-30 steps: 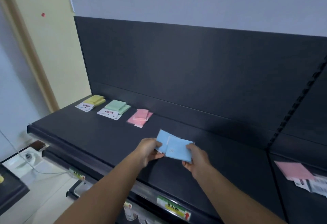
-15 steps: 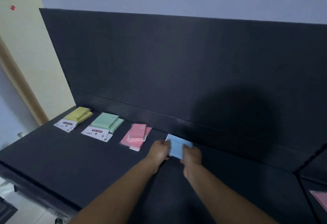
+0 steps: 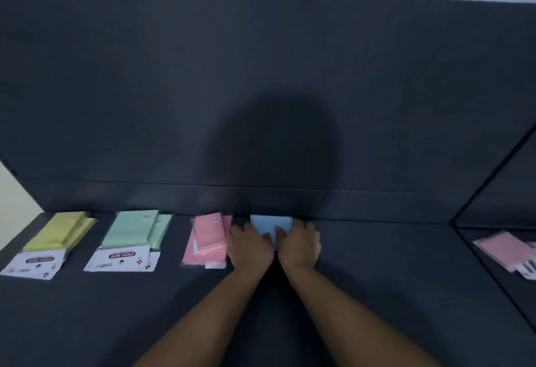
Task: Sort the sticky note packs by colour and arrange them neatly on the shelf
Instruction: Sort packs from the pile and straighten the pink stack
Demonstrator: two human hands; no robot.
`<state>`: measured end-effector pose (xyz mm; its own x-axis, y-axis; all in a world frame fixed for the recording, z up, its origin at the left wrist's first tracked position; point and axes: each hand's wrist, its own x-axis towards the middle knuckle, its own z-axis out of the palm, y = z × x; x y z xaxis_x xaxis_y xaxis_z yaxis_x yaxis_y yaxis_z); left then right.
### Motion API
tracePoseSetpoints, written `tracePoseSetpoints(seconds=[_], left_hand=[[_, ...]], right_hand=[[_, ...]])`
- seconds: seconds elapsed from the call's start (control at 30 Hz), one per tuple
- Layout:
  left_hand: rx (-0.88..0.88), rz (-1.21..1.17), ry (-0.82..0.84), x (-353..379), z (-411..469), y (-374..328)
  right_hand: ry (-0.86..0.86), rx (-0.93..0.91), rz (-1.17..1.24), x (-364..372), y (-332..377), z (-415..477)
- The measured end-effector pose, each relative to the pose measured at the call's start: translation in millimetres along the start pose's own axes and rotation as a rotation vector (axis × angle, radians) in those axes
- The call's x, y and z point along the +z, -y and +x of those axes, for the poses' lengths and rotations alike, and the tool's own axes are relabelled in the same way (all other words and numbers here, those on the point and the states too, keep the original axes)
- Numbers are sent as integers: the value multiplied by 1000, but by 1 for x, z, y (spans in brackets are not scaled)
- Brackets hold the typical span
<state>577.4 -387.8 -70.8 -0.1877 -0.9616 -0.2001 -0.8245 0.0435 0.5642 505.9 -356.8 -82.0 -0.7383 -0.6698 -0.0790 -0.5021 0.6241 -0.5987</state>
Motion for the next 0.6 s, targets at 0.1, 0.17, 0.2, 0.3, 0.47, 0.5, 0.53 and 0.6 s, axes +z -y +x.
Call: tracePoseSetpoints(seconds=[0.1,0.17,0.2,0.3,0.47,0.5,0.53,0.6], left_hand=[[-25,-98,-34,1,-3,-1],[-11,-147,-114,1,-5,-2],[5,-170,-151,1,-7,-4],[102,-263,-166,5,-19,-18],[357,-300,-59,28,-52,-60],[405,-312,-28,34,-61,-69],[453,-334,-2,40,-71,-78],[543,-362,29,53,-95,-93]], right_hand=[[41,27,82,-5,0,0],[76,48,211,-13,-3,-1],[82,61,274,-19,-6,-2],[63,108,385,-47,-28,-10],[-91,235,405,-112,-92,-28],[-149,289,423,-125,-108,-32],[-212,345,451,-138,-124,-37],[-317,441,491,-166,-158,-50]])
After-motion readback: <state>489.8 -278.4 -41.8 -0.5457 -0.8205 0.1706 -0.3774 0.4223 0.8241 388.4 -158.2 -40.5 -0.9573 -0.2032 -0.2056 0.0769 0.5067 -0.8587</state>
